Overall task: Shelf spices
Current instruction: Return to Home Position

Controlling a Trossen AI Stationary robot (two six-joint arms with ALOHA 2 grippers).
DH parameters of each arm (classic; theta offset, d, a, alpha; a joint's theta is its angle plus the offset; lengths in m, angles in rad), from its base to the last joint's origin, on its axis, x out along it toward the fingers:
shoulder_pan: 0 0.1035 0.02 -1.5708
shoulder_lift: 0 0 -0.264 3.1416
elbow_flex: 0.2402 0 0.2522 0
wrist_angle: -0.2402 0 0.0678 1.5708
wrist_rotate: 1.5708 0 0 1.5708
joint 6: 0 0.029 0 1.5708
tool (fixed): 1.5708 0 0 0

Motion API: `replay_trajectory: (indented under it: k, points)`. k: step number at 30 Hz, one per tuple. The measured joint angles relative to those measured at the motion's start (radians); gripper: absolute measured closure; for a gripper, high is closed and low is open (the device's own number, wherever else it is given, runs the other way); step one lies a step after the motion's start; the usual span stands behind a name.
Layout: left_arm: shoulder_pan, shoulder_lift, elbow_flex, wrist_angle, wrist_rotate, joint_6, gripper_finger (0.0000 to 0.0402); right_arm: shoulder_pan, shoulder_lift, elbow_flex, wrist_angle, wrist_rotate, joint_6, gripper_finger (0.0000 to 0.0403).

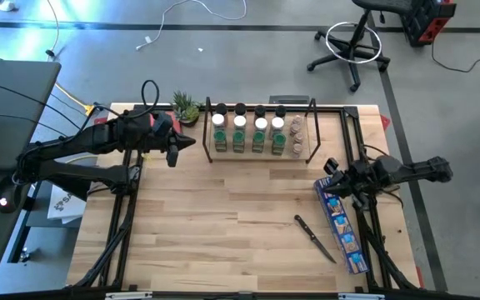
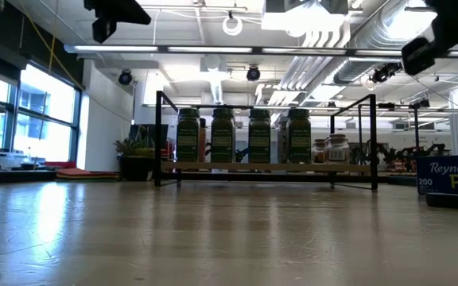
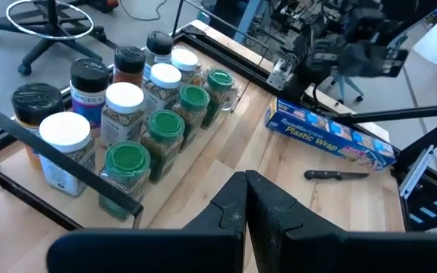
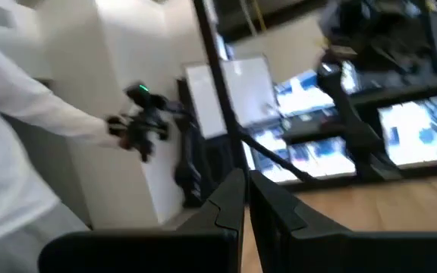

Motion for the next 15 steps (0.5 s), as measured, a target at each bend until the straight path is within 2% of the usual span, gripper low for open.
replay_trajectory:
  k: [7, 12, 15]
  points:
    - [-0.029, -0.003, 0.0, 0.061, 0.002, 0.039, 0.0401, -0.077, 0.0, 0.0, -0.097, 0.019, 0.032, 0.0387]
    - [-0.035, -0.037, 0.0, 0.062, -0.003, 0.099, 0.0401, -0.098, 0.0, 0.0, -0.218, 0.194, 0.113, 0.0387]
    - [-0.034, -0.066, 0.0, 0.06, -0.032, 0.124, 0.0401, -0.108, 0.02, 0.0, -0.224, 0.242, 0.16, 0.0387]
